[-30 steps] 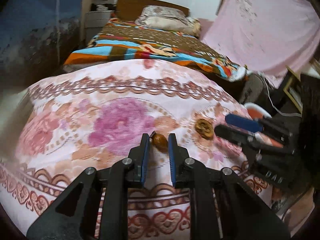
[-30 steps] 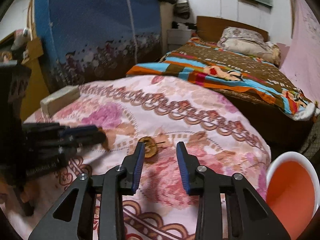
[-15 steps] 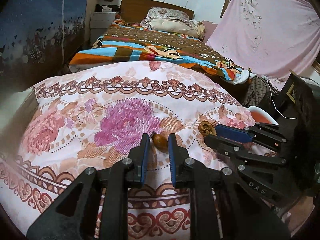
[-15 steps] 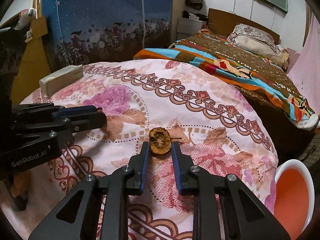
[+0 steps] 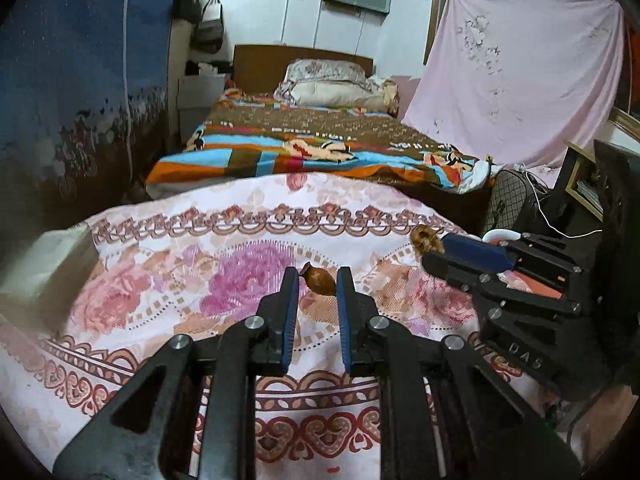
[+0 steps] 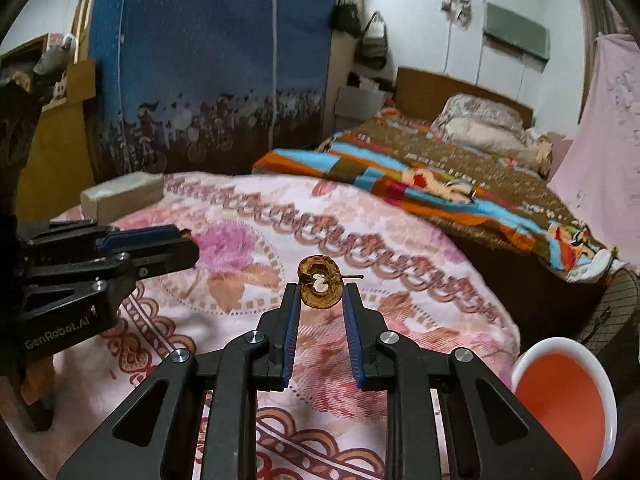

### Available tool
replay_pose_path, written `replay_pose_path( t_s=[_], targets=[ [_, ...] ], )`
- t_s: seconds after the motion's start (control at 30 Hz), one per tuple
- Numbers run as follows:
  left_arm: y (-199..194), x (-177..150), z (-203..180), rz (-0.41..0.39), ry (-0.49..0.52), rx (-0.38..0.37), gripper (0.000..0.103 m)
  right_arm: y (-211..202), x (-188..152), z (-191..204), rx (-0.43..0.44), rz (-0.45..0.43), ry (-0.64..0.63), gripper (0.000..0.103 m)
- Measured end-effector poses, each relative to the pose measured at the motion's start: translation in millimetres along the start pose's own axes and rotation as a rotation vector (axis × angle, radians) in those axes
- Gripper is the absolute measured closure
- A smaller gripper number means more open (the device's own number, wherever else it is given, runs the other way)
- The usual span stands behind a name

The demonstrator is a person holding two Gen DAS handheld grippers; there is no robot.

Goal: Collect trash
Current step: 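Lift both brown pieces and carry them over the orange bucket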

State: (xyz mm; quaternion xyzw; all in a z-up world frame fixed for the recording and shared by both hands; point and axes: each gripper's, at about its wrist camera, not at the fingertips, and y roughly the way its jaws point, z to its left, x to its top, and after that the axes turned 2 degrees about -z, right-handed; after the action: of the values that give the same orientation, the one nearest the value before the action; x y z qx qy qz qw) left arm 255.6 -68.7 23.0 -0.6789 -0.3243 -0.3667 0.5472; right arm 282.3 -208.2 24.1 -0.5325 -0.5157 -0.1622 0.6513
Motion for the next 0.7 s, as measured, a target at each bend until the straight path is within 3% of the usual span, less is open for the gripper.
replay_pose_path(
  t_s=[0.2, 0.7],
  targets=[
    [-9, 4, -9, -0.044, 0.041, 0.004, 0.100, -28, 0, -10, -0.059, -0.148, 0.046, 0.084],
    [-49, 23, -59, -0.274, 0.155, -0.024, 0.100, -98, -14, -42, -0.171, -0.487, 0.207, 0.083]
  ],
)
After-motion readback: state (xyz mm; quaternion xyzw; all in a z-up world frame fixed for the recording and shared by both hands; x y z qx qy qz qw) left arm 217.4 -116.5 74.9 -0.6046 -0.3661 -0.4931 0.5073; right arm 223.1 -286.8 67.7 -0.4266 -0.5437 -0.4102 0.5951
